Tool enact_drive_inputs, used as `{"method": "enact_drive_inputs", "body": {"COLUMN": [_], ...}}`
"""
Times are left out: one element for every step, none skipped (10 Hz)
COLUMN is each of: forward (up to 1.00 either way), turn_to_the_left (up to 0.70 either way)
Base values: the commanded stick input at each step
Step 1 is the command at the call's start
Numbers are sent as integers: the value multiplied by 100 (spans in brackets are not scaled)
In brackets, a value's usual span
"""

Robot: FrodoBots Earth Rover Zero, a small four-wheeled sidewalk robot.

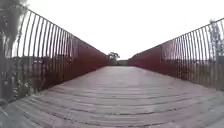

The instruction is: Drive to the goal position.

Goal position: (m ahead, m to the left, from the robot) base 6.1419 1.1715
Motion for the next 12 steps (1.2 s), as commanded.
{"method": "enact_drive_inputs", "body": {"forward": [100, 100, 100, 100, 100, 100, 100, 100, 100, 100, 100, 100], "turn_to_the_left": [0, 0, 0, 0, 0, 0, 0, 0, 0, 0, 0, 0]}}
